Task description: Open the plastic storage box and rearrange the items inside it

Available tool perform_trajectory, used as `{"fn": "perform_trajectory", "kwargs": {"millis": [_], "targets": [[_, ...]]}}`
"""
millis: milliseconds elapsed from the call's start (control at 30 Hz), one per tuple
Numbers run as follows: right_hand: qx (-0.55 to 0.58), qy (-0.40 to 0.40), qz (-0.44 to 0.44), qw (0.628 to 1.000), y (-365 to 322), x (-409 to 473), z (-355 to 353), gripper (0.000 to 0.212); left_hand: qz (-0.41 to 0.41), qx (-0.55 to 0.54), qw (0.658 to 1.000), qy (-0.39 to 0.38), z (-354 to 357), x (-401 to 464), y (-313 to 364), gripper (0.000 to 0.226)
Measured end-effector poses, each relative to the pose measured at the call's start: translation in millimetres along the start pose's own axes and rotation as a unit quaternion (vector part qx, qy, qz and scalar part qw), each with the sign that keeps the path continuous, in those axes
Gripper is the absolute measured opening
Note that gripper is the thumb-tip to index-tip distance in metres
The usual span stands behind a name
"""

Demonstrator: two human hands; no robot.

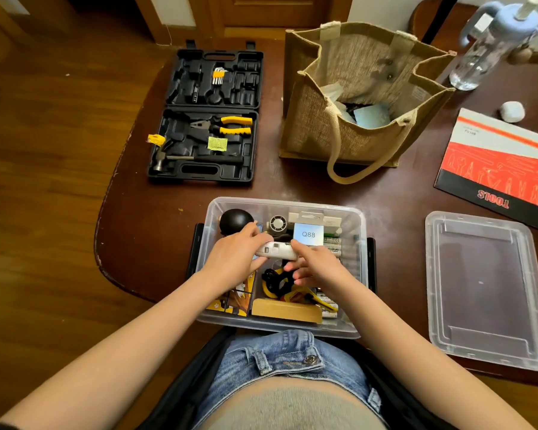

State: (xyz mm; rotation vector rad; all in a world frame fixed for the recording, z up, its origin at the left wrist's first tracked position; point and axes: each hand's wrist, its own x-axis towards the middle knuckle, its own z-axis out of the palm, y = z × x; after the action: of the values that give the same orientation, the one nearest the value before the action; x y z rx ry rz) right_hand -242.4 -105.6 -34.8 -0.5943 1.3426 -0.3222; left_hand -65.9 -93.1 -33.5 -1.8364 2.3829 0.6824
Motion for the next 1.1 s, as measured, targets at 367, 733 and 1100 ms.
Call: {"fn": "perform_trajectory", "kwargs": {"millis": [367,733,1100], "targets": [[-0.655,0.088,-0.068,0.748,18.3,7.0,-19.3,0.037,-0.064,0.205,0.970,-0.111,13.8,23.7,23.9,0.029],[-0.692,0.111,-0.234,0.674,27.7,18.5,-9.6,0.039,-0.062,0.145,0.984,-0.078,23.9,39.1,19.4,0.034],[-0.707,0.042,-0.225,0.670,28.9,14.8,-7.3,0.035,-0.064,0.153,0.985,-0.055,23.9,40.7,23.6,0.035]]}}
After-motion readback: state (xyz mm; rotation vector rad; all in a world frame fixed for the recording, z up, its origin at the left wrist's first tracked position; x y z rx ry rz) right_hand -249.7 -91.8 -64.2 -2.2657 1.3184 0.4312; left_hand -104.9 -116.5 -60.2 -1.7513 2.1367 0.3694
